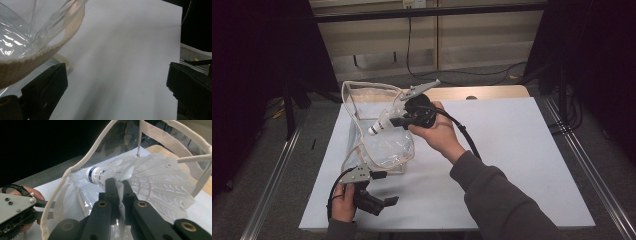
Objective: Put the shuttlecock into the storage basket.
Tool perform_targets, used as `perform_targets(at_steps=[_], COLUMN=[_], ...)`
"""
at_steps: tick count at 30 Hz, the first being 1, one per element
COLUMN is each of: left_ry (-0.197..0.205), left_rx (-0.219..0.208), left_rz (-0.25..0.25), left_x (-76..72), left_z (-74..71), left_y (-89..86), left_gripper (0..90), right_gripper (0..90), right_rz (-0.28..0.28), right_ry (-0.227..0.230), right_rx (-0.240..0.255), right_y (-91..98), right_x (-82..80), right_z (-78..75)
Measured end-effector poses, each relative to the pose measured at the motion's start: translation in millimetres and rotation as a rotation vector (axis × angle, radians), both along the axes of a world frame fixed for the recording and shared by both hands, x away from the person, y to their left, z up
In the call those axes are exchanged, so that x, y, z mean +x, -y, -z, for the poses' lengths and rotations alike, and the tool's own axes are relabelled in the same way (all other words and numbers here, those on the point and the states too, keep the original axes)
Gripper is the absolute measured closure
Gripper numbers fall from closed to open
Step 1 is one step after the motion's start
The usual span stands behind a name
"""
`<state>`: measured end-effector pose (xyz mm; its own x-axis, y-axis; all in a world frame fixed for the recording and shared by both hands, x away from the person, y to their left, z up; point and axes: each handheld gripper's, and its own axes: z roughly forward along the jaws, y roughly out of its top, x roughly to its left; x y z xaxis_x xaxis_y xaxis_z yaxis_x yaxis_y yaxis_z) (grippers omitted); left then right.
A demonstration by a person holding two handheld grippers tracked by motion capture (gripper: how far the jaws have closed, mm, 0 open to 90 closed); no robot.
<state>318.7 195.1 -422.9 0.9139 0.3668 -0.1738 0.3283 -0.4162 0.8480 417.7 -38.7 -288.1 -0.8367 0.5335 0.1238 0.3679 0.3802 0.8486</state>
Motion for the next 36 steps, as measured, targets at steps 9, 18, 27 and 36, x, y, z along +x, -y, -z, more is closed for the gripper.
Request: perform_targets(at_steps=[9, 18, 27, 36], left_ry=[0.001, 0.002, -0.001, 0.000], left_rx=[0.000, -0.006, -0.005, 0.000], left_rz=[0.000, -0.002, 0.001, 0.004], left_x=[0.0, 0.1, -0.3, 0.0], left_z=[0.0, 0.0, -0.1, 0.1], left_y=[0.0, -0.2, 0.2, 0.0], left_gripper=[3.5, 3.5, 3.5, 3.5], right_gripper=[87.8, 87.8, 87.8, 87.8], right_rz=[-0.008, -0.015, -0.019, -0.010], right_ry=[-0.005, -0.011, -0.012, -0.020], right_rx=[0.000, -0.008, -0.023, -0.023], right_y=[-7.5, -17.5, -26.0, -30.1], right_x=[-1.3, -1.5, -0.8, 2.8], right_z=[1.3, 6.0, 9.7, 12.9])
